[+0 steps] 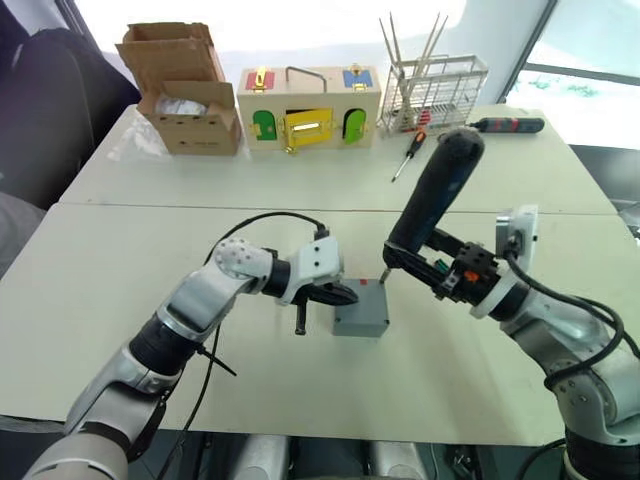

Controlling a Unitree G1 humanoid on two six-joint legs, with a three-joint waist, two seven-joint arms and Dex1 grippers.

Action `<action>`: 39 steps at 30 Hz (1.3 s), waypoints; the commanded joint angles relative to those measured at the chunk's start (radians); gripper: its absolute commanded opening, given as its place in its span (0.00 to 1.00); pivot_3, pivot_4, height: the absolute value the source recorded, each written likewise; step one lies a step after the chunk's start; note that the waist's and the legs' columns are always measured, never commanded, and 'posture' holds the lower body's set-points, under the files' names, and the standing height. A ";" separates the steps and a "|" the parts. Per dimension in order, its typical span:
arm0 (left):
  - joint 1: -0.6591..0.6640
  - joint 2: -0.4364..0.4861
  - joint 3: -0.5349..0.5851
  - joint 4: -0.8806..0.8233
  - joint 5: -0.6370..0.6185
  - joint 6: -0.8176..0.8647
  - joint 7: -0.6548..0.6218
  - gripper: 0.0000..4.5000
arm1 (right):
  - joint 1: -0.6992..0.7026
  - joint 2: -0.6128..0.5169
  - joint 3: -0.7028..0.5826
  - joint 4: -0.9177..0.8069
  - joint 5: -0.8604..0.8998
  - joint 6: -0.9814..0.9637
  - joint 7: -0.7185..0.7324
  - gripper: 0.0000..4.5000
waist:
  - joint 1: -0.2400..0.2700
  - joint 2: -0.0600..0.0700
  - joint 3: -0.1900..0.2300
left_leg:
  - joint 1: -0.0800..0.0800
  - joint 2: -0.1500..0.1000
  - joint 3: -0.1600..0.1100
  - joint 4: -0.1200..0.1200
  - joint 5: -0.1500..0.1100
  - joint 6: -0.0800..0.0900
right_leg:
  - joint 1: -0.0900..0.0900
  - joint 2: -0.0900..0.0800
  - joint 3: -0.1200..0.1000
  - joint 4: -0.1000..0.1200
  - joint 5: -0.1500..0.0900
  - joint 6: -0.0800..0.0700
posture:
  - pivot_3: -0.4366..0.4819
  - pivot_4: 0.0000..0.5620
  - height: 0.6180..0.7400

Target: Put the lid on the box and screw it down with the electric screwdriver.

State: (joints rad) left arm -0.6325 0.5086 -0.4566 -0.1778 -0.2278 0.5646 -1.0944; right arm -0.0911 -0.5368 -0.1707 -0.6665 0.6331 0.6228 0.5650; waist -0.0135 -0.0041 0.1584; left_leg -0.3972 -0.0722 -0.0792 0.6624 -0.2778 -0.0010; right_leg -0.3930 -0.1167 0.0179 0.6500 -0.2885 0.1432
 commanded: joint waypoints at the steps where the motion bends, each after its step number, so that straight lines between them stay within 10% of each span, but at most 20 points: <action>1: 0.006 -0.007 -0.016 -0.013 0.009 0.014 0.000 0.00 | 0.016 0.002 0.079 0.036 -0.014 0.014 0.014 0.41 | 0.000 0.000 0.000 | 0.001 0.000 0.000 0.000 0.000 0.000 | 0.002 0.000 0.000 0.000 0.000 0.000 | 0.48 0.27 0.92; 39: 0.037 -0.019 -0.012 0.002 0.019 0.025 0.007 0.00 | 0.087 0.058 0.147 0.102 -0.081 -0.068 -0.021 0.41 | 0.002 -0.007 -0.016 | 0.005 0.000 -0.001 -0.004 -0.001 0.001 | 0.004 0.000 0.000 -0.003 0.000 0.000 | 0.48 0.27 0.92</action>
State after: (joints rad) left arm -0.6031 0.4746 -0.4552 -0.1718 -0.2268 0.5829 -1.0862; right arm -0.0547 -0.4813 -0.0977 -0.6217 0.5623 0.5092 0.5299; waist -0.0114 -0.0115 0.1421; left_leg -0.3921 -0.0721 -0.0798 0.6582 -0.2788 -0.0001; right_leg -0.3890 -0.1170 0.0181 0.6469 -0.2887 0.1431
